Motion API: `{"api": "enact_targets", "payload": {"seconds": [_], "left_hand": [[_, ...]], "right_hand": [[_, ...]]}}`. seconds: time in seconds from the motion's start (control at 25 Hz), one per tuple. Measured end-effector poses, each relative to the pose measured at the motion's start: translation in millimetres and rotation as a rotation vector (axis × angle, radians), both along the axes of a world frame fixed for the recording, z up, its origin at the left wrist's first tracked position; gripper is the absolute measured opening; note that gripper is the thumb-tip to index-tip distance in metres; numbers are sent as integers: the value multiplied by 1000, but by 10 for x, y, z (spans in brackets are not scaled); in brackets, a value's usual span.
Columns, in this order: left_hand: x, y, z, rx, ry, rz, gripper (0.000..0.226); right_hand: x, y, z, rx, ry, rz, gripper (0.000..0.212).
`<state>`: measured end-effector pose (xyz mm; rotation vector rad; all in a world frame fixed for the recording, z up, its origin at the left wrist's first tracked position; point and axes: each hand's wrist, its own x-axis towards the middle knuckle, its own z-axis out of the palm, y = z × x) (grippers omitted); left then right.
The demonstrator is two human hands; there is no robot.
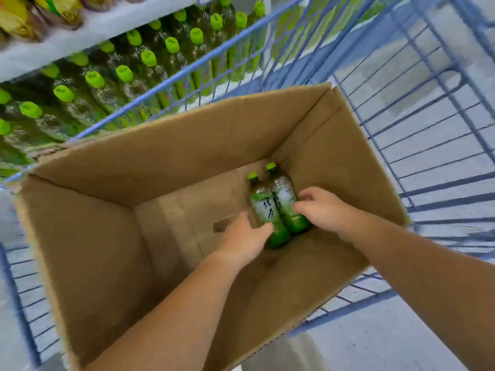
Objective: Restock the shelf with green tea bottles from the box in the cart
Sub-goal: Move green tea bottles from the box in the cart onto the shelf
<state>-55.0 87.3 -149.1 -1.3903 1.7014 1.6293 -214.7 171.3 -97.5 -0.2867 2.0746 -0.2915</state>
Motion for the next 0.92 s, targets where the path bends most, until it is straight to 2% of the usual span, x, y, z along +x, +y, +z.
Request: {"api": "enact_targets", "payload": {"seconds": [0.16, 0.32, 0.4, 0.48, 0.56, 0.64, 0.8, 0.92], "left_hand": [[-371, -2, -728, -5, -101, -19, 43], [-619, 123, -1338, -2, -106, 115, 43], [-707, 186, -1506, -2, -132, 207, 44], [-749, 218, -1587, -2, -126, 288, 52], [-715, 208, -1600, -17, -130, 304, 59], [-606, 122, -1601, -16, -130, 222, 50], [-255, -255, -1480, -2, -184, 78, 28], [-9, -430, -1347, -1, -189, 36, 28]], "right_hand": [[-207, -98, -754, 143, 20, 113, 27], [-342, -128, -1229, 264, 67, 209, 14], [-376, -151, -1439, 304, 100, 218, 14], [-361, -195, -1573, 312, 154, 211, 27], [-364, -215, -1701, 296, 188, 221, 55], [-354, -227, -1772, 289, 170, 228, 74], [-292, -240, -1901, 226, 78, 59, 59], [-197, -289, -1984, 174, 52, -107, 76]]}}
